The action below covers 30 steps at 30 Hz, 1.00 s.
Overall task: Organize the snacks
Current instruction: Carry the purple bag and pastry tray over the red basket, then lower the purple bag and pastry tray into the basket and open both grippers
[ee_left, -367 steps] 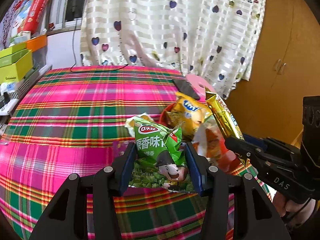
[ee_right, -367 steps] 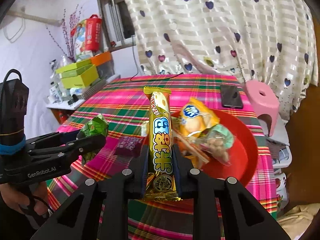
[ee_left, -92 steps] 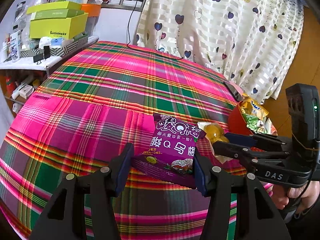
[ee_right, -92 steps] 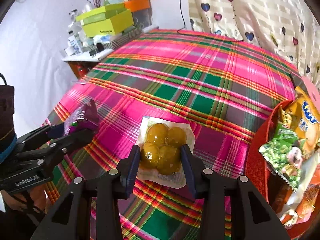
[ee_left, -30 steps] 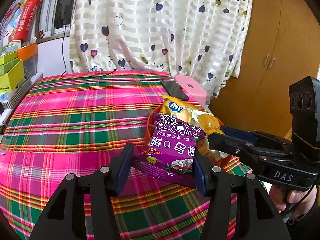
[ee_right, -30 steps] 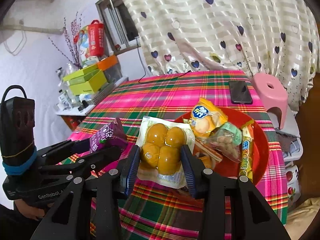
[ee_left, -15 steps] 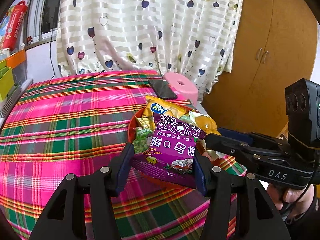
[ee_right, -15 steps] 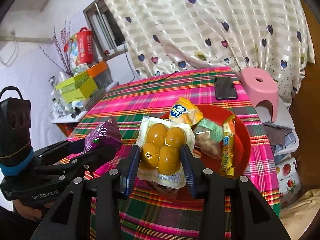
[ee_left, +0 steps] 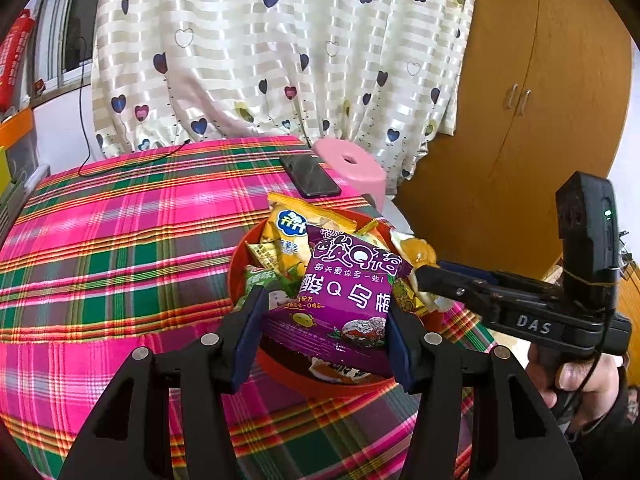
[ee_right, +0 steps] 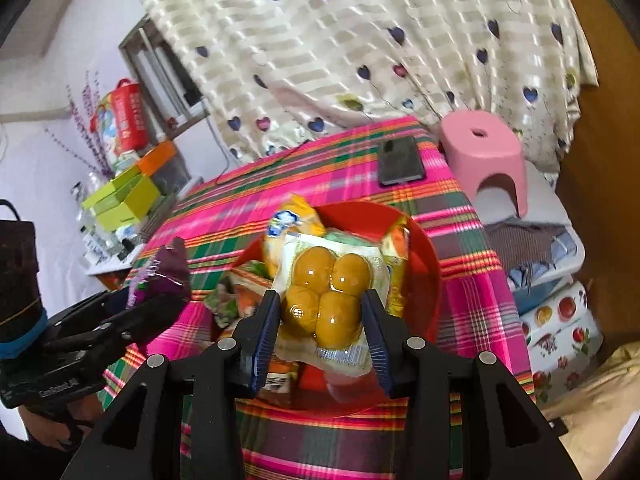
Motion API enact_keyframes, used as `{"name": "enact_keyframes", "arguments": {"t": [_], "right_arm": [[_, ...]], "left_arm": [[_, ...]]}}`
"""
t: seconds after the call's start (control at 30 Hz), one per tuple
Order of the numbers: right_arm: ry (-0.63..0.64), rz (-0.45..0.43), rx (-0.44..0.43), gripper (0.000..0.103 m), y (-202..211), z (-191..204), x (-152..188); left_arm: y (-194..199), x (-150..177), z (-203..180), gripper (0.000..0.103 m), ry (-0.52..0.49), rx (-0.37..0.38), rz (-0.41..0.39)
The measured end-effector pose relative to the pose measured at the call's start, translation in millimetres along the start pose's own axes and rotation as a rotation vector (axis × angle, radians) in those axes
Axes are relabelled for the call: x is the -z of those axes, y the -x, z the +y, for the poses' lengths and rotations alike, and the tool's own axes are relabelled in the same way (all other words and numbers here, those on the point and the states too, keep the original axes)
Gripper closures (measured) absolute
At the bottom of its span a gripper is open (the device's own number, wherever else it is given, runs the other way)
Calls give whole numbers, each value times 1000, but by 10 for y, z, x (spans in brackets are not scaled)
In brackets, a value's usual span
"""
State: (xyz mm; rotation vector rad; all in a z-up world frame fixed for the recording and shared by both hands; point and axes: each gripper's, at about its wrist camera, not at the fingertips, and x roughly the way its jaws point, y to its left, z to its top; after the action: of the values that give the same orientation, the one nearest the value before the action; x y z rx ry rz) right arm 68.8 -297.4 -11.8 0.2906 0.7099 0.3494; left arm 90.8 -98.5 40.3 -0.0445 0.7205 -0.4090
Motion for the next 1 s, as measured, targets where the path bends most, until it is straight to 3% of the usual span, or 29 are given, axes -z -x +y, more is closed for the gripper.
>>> {"name": "enact_keyframes", "arguments": {"t": [0.4,1.0], "right_arm": [[-88,46,-5,63,-198,-270,29],[-59,-22,38,60,42,-336,-39]], "left_arm": [[-171,-21,-35,48,-15,16,33],[-393,-61,-180,48,-66,13,68]]}}
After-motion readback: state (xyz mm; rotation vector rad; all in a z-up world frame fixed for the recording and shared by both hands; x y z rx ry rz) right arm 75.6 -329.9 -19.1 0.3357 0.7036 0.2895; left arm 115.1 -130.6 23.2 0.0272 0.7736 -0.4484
